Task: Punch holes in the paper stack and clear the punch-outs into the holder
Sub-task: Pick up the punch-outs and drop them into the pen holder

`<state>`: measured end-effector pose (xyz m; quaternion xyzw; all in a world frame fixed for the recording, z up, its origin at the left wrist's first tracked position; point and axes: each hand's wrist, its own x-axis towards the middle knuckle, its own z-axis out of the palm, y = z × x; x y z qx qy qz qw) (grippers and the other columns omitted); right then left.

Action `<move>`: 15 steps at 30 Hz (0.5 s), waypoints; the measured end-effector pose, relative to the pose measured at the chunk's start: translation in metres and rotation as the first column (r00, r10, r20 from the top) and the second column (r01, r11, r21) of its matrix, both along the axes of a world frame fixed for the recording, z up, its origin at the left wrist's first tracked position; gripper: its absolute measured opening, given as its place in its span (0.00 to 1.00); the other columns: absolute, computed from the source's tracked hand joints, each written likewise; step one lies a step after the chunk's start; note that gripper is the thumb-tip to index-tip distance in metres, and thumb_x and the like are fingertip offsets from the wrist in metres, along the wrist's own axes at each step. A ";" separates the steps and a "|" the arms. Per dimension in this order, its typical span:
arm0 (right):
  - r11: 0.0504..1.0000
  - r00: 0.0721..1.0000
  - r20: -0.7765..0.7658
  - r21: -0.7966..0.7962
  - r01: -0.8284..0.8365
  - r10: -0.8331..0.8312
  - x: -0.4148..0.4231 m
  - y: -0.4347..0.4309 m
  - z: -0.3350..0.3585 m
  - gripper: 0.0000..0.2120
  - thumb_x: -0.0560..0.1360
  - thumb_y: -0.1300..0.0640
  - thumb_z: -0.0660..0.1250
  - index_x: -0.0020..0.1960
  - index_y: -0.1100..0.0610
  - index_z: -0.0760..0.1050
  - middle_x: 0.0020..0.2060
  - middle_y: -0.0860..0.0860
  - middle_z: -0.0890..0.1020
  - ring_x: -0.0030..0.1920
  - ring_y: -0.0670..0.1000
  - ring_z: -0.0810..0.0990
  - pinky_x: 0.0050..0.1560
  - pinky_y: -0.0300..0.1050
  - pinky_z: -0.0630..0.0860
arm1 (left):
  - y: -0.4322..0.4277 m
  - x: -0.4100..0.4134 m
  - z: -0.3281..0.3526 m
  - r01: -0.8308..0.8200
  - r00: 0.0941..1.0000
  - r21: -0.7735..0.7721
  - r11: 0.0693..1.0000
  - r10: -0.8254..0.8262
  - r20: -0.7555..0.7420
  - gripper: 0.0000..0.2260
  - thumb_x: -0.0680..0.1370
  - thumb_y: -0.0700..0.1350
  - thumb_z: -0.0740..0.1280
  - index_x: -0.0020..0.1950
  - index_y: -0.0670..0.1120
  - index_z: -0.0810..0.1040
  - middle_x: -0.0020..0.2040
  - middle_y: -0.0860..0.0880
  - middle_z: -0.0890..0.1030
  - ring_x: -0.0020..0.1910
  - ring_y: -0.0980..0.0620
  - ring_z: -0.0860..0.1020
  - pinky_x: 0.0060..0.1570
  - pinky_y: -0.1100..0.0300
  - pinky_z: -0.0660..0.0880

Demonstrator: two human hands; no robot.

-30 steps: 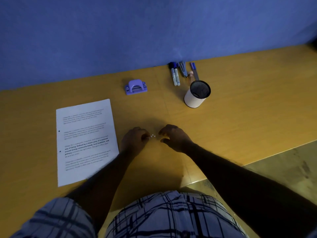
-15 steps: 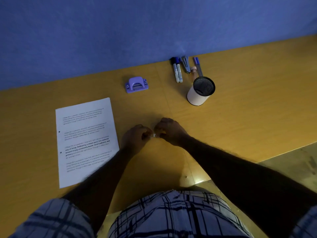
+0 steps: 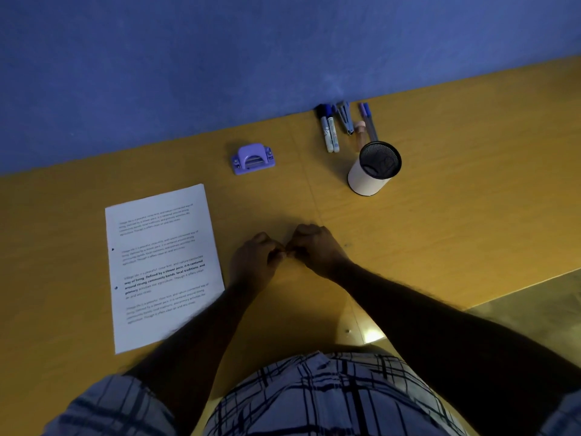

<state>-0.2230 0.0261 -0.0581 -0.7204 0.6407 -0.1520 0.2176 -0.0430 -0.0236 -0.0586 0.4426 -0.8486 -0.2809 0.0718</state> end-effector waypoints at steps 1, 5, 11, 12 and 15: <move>1.000 1.000 0.002 0.003 0.007 -0.007 0.000 0.000 -0.001 0.05 0.71 0.54 0.71 0.47 0.50 0.82 0.45 0.48 0.79 0.47 0.52 0.78 0.47 0.50 0.75 | 0.000 0.000 0.000 0.009 1.000 -0.007 1.000 -0.009 0.005 0.10 0.77 0.52 0.65 0.54 0.50 0.81 0.54 0.52 0.78 0.48 0.53 0.77 0.41 0.62 0.67; 0.999 0.999 -0.015 0.040 0.030 -0.029 0.001 0.001 0.001 0.05 0.73 0.55 0.70 0.49 0.50 0.82 0.47 0.49 0.78 0.51 0.53 0.77 0.51 0.52 0.72 | -0.002 -0.001 -0.001 0.043 0.998 -0.008 0.999 -0.043 0.045 0.10 0.78 0.52 0.64 0.54 0.49 0.80 0.55 0.51 0.77 0.48 0.52 0.77 0.41 0.60 0.69; 0.993 0.992 -0.120 0.119 -0.017 0.032 0.005 0.000 0.008 0.09 0.77 0.54 0.63 0.56 0.50 0.78 0.53 0.50 0.75 0.59 0.52 0.72 0.52 0.46 0.58 | -0.006 -0.002 0.002 0.069 0.994 0.009 0.998 -0.069 0.088 0.11 0.78 0.52 0.64 0.55 0.48 0.80 0.56 0.51 0.76 0.48 0.51 0.77 0.40 0.60 0.68; 0.991 0.990 -0.136 0.133 -0.021 0.039 0.006 -0.001 0.010 0.09 0.78 0.54 0.63 0.57 0.51 0.77 0.54 0.50 0.74 0.60 0.52 0.71 0.53 0.47 0.60 | -0.007 -0.003 0.002 0.071 0.994 0.022 0.997 -0.073 0.083 0.11 0.78 0.52 0.64 0.56 0.48 0.80 0.56 0.51 0.76 0.48 0.51 0.77 0.41 0.59 0.70; 0.985 0.985 -0.171 0.175 0.001 0.030 0.010 0.000 0.012 0.10 0.78 0.56 0.61 0.58 0.53 0.75 0.56 0.52 0.74 0.61 0.53 0.71 0.58 0.51 0.64 | -0.010 -0.002 0.003 0.048 0.998 0.083 0.995 -0.051 0.034 0.10 0.78 0.51 0.65 0.55 0.47 0.79 0.54 0.50 0.77 0.47 0.52 0.76 0.45 0.56 0.74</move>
